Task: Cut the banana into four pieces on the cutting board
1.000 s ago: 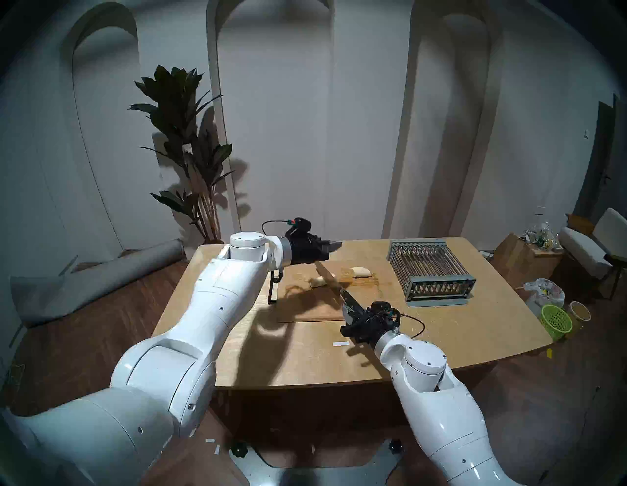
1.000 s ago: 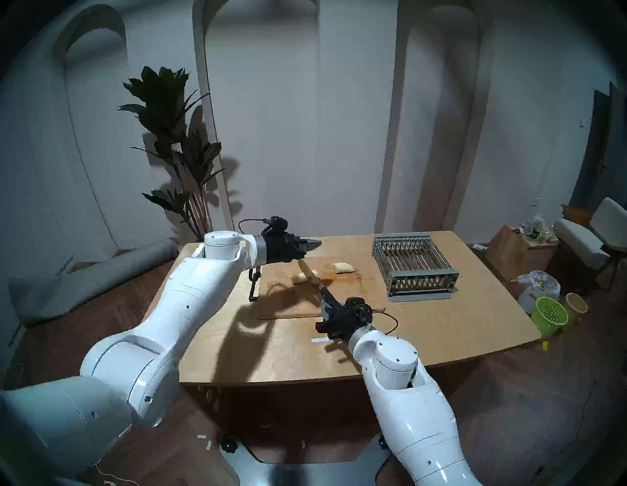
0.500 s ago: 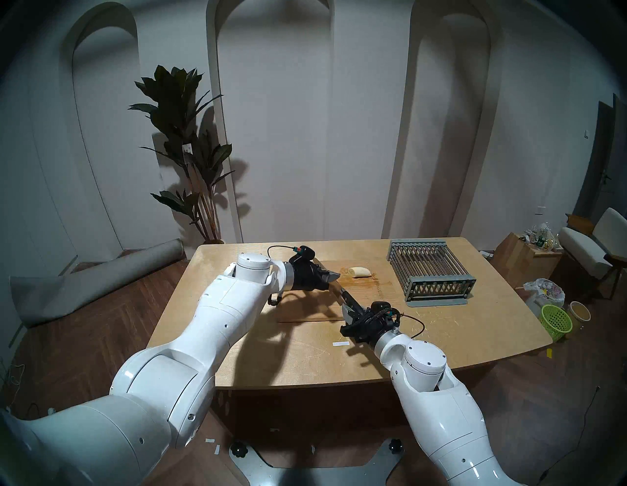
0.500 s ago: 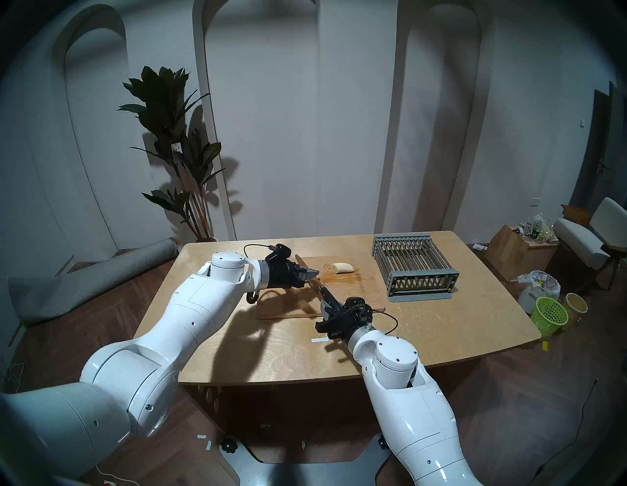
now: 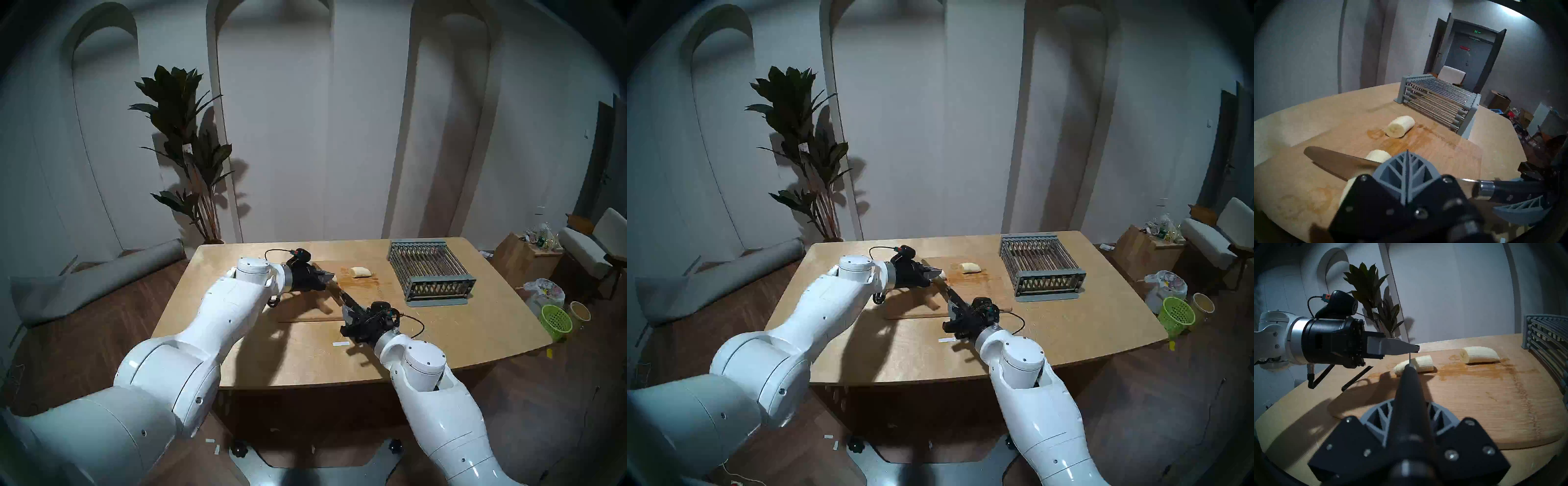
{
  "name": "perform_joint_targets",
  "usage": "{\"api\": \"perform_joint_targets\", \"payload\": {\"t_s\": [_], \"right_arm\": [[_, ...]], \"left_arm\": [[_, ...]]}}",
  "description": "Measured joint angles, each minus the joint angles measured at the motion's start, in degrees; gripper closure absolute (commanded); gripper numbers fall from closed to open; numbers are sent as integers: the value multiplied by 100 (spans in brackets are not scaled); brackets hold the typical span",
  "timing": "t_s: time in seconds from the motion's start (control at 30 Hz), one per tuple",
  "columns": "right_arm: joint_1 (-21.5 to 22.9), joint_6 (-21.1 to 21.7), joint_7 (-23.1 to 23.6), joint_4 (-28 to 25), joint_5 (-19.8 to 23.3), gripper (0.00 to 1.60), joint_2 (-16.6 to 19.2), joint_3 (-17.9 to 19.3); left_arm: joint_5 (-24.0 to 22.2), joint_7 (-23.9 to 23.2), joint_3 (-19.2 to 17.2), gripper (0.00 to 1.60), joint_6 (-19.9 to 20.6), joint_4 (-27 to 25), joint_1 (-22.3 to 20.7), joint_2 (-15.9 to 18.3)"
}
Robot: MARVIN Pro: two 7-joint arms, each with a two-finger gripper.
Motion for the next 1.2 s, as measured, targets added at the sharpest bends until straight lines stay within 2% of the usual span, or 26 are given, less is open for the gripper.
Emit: {"api": "perform_joint_targets", "payload": {"t_s": [0.83, 1.03, 1.2], "right_arm": [[-22, 211, -141, -100, 29, 160, 130, 48], [-15, 231, -142, -99, 50, 160, 149, 44], [1, 235, -152, -97, 72, 160, 178, 65]], "left_arm": [[-113, 58, -215, 160, -198, 1070, -397, -299], [-520, 139, -540, 160, 214, 1387, -498, -388], [-1060, 517, -985, 160, 615, 1610, -566, -426]]}}
